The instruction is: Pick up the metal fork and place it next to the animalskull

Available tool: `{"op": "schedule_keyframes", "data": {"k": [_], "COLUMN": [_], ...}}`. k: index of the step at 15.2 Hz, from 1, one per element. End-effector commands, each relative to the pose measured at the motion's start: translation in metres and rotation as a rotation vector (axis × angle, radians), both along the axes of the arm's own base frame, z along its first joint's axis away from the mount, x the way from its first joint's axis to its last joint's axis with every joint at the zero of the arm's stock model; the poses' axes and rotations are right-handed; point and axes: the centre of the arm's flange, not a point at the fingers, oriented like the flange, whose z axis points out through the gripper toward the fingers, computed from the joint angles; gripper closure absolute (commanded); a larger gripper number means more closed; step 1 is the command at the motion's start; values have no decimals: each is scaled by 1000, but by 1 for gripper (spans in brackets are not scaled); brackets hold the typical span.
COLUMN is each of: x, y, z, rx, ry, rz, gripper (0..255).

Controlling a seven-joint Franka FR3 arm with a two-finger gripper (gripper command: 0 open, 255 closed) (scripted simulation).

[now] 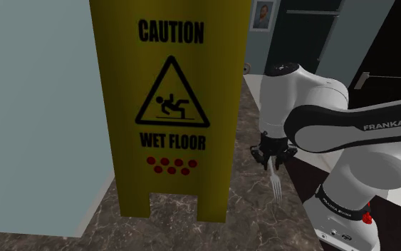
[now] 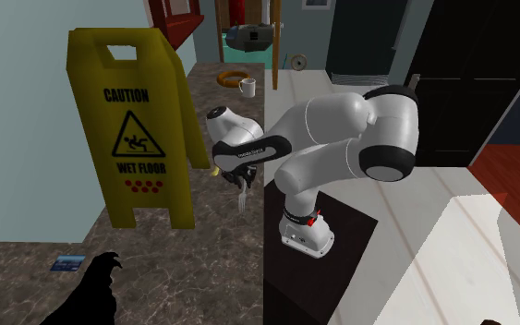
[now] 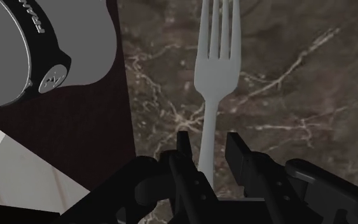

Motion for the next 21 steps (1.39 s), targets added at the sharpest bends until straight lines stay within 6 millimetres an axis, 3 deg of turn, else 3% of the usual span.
{"op": "schedule_keyframes", "data": {"k": [1, 21], "x": [0, 0], "y": [0, 0], "z": [10, 116], "rx": [0, 0], "ry": [1, 1], "rz": [0, 0], "gripper": [255, 255]}}
